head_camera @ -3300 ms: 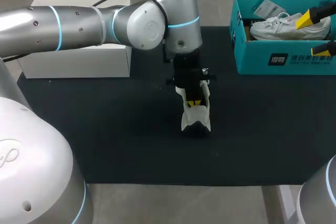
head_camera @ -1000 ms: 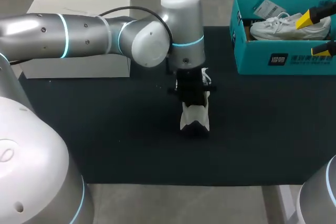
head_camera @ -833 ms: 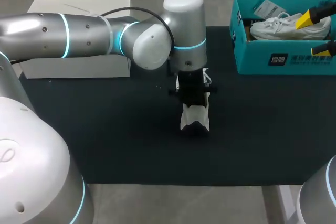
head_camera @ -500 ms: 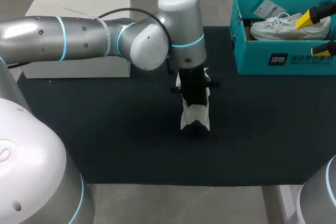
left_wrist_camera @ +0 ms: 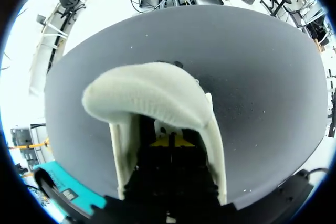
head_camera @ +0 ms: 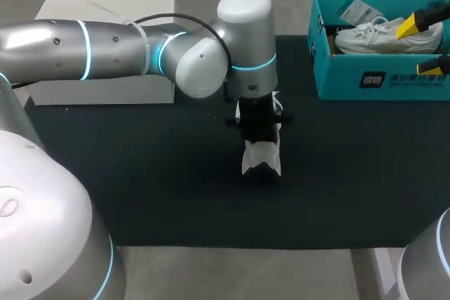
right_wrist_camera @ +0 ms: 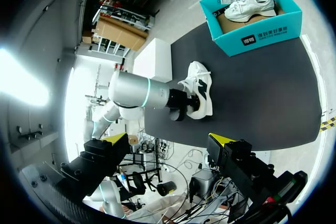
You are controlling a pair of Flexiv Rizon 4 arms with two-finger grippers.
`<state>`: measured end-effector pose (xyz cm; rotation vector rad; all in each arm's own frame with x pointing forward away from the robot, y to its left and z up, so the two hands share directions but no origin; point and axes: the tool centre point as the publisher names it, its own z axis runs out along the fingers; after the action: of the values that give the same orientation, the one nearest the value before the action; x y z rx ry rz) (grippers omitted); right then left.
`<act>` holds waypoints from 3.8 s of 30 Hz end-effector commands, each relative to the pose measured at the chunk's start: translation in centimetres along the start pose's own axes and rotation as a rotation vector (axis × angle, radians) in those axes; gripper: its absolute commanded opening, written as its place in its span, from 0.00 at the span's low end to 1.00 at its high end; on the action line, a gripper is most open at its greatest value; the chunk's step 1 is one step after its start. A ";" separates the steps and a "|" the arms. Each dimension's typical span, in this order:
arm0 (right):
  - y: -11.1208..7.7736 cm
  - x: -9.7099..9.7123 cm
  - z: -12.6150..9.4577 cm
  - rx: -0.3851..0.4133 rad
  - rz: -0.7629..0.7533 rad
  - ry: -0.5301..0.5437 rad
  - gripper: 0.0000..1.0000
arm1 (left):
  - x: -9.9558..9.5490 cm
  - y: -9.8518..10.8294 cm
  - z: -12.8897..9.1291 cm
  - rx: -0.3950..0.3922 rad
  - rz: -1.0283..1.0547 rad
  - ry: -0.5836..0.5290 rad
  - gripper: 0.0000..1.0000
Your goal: Take the shoe out of the shoebox, open the shoe tongue, remove and reinsert the insole, then place the shoe into the shoebox
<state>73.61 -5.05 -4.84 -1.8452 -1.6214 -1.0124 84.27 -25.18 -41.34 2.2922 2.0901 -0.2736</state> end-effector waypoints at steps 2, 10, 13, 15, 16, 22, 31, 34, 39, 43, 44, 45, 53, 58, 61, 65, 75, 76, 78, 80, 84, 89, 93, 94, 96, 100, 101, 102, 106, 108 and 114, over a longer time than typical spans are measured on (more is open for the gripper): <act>0.1 0.0 0.1 0.002 0.001 -0.002 1.00 | -0.1 0.8 -1.3 -0.027 -0.020 -0.003 0.00; 0.1 0.0 0.1 0.002 0.001 -0.002 1.00 | -0.6 3.3 -4.5 -0.138 -0.058 -0.005 0.00; 0.1 0.0 0.1 0.002 0.001 -0.002 1.00 | -0.7 3.9 -5.0 -0.197 -0.095 0.013 0.00; 0.1 0.0 0.1 0.002 0.001 -0.002 1.00 | -0.8 3.9 -5.3 -0.212 -0.107 0.012 0.00; 0.1 0.0 0.1 0.002 0.001 -0.002 1.00 | -0.7 3.9 -5.4 -0.214 -0.108 0.015 0.00; 0.1 0.0 0.1 0.002 0.001 -0.002 1.00 | -0.1 4.0 -5.7 -0.216 -0.124 0.029 0.00; 0.1 0.0 0.1 0.002 0.001 -0.002 1.00 | 0.1 3.9 -4.6 -0.203 -0.121 0.040 0.84; 0.1 0.0 0.1 0.002 0.001 -0.002 1.00 | 0.0 3.9 -4.5 -0.201 -0.118 0.041 0.89; 0.1 0.0 0.1 0.002 0.001 -0.002 1.00 | -0.2 3.9 -5.1 -0.200 -0.118 0.022 1.00; 0.1 0.0 0.1 0.002 0.001 -0.002 1.00 | 0.1 4.0 -5.2 -0.206 -0.123 0.020 1.00; 0.1 0.0 0.1 0.002 0.001 -0.002 1.00 | 0.2 4.0 -5.2 -0.207 -0.123 0.021 1.00; 0.1 0.0 0.1 0.002 0.001 -0.002 1.00 | 0.3 4.0 -5.2 -0.207 -0.123 0.021 1.00; 0.1 0.0 0.1 0.002 0.001 -0.002 1.00 | 0.0 4.3 -5.9 -0.223 -0.115 0.011 1.00; 0.1 0.0 0.1 0.002 0.001 -0.002 1.00 | -0.7 4.4 -6.8 -0.231 -0.105 -0.008 1.00; 0.1 0.0 0.1 0.002 0.001 -0.002 1.00 | -0.9 4.4 -7.1 -0.238 -0.103 -0.008 1.00; 0.1 0.0 0.1 0.002 0.001 -0.002 1.00 | -0.9 4.7 -7.4 -0.249 -0.105 0.000 1.00; 0.1 0.0 0.1 0.002 0.001 -0.002 1.00 | -0.7 8.9 -10.7 -0.356 -0.161 0.029 1.00; 0.1 0.0 0.1 0.002 0.001 -0.002 1.00 | -0.9 9.3 -11.0 -0.363 -0.167 0.022 1.00; 0.1 0.0 0.1 0.002 0.001 -0.002 1.00 | -1.2 10.0 -11.4 -0.371 -0.173 0.020 0.66; 0.1 0.0 0.1 0.002 0.001 -0.002 1.00 | -1.7 10.3 -11.4 -0.367 -0.173 0.015 0.04; 0.1 0.0 0.1 0.002 0.001 -0.002 1.00 | -2.6 10.6 -10.9 -0.349 -0.162 0.011 0.00; 0.1 0.0 0.1 0.002 0.001 -0.002 1.00 | -3.2 11.1 -10.6 -0.345 -0.167 0.019 0.00; 0.1 0.0 0.1 0.002 0.001 -0.002 1.00 | -2.8 11.4 -10.7 -0.319 -0.186 0.039 0.00; 0.1 0.0 0.1 0.002 0.001 -0.002 1.00 | -2.7 11.2 -10.7 -0.312 -0.186 0.041 0.00; 0.1 0.0 0.1 0.002 0.001 -0.002 1.00 | -2.3 10.6 -10.8 -0.296 -0.181 0.048 0.00; 0.1 0.0 0.1 0.002 0.001 -0.002 1.00 | -0.8 9.2 -10.9 -0.302 -0.206 0.084 0.00; 0.1 0.0 0.1 0.002 0.001 -0.002 1.00 | -0.4 8.9 -10.9 -0.302 -0.226 0.100 0.00; 0.1 0.0 0.1 0.002 0.001 -0.002 1.00 | 0.1 8.7 -10.9 -0.308 -0.266 0.115 0.00; 0.1 0.0 0.1 0.002 0.001 -0.002 1.00 | 1.7 8.2 -9.9 -0.313 -0.327 0.157 0.00; 0.1 0.0 0.1 0.002 0.001 -0.002 1.00 | 2.0 7.9 -9.4 -0.300 -0.341 0.153 0.00; 0.1 0.0 0.1 0.002 0.001 -0.002 1.00 | 2.1 6.5 -8.8 -0.272 -0.383 0.130 0.00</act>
<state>73.61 -5.04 -4.84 -1.8451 -1.6215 -1.0123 92.14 -22.97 -33.43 1.8105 2.4450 0.1621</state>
